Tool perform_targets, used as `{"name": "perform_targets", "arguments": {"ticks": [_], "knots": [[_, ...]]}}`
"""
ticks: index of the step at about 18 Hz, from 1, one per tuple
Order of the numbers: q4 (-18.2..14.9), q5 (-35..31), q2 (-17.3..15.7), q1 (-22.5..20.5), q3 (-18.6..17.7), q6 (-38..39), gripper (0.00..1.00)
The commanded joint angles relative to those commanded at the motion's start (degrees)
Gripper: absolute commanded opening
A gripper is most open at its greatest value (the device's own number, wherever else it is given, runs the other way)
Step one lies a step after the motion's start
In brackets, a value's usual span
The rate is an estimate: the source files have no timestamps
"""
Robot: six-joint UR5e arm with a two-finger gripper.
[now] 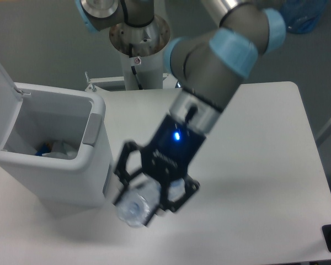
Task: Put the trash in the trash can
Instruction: 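Carry the bottle over the trash can and release it inside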
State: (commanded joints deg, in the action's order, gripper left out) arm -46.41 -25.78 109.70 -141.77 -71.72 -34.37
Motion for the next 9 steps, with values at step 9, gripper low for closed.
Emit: {"name": "perform_targets", "arguments": {"ticks": [9], "knots": [[0.1,16.8,-7.6,2.3,-7.8,1.1,0.52]]}}
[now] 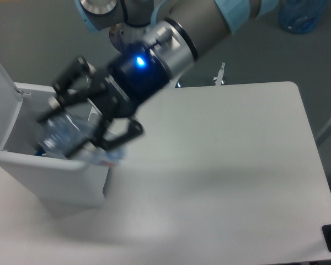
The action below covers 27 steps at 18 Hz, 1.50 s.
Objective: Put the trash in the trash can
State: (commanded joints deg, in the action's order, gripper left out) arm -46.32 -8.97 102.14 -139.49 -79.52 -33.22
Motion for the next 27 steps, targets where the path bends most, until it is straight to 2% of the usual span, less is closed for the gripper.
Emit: {"name": "perform_targets", "arguments": {"ticks": [3,8,11,13,14,16,17,24,27], "knots": [[0.0,0.1,-1.4,2.9,-2.9,-0.4,0.53],[0.1,0.1,-2.9,4.7,-5.9,-1.1,0.53],[0.3,0.0,-3.4,4.8,-9.5,-7.1,0.54],[0.4,-0.1,-4.4,4.8,-13.5,-11.5,0.57],[0.4,-0.1,-5.0,4.8,-15.5,-14.0,0.6],[0.4,-0.2,-6.4,4.8,-18.4,-16.5,0.9],[0.4,-0.2,-7.0,4.8,-19.1,-16.6,1.0],[0.3,-0.3,-8.2,3.6,-20.0,-16.1,1.0],[0.2,-0.3,-8.1,-1.7,-19.4,-16.1,1.0]]}}
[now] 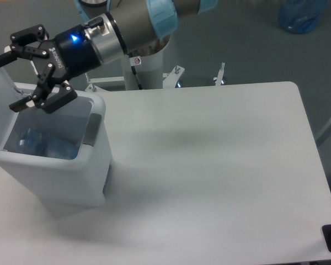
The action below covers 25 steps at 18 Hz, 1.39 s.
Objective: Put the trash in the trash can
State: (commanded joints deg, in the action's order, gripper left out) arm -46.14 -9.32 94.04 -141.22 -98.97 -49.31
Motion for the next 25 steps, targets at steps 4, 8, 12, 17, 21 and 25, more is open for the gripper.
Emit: {"name": "perform_targets", "arguments": {"ticks": [4,8,12,17,21,25], "knots": [[0.3,-0.3,3.6,-10.7,0.5,-0.9,1.0],[0.4,-7.0,7.6,-18.2,3.4,-4.3,1.0],[0.3,-23.7,12.0,-19.2,8.9,-4.5,1.0],[-0.1,-40.3,15.6,-18.8,13.7,-4.8,1.0],[-2.3,-53.2,15.6,-17.3,14.9,-9.1,1.0],[-11.0,-61.9,16.1,-17.0,17.3,-15.5,1.0]]}}
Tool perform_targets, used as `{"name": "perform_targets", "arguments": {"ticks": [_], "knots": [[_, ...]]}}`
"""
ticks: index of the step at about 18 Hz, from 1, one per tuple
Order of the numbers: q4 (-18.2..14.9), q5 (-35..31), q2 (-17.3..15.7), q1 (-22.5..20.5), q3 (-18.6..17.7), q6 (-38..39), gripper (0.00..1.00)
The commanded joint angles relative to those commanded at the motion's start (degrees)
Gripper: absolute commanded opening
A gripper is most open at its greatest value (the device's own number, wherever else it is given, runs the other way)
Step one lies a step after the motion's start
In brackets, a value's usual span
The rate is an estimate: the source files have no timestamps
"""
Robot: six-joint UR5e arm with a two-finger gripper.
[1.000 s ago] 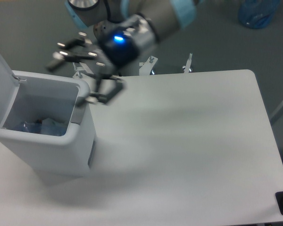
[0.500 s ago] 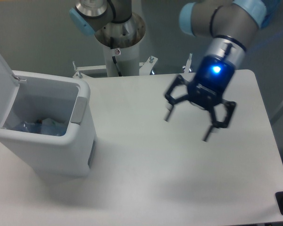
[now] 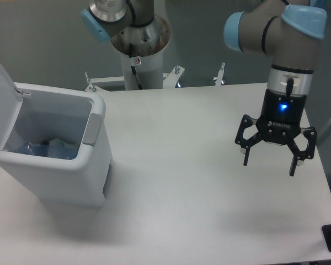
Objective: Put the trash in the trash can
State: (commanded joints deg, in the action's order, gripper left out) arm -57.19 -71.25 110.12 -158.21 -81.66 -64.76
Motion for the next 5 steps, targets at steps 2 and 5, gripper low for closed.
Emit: {"name": "perform_targets", "arguments": {"ticks": [2,5], "knots": [[-5.3,-4.8,0.4,0.7,1.8,-5.3,1.0],[-9.9,-11.2,0.3,2.2,2.1,-9.3,1.0]]}}
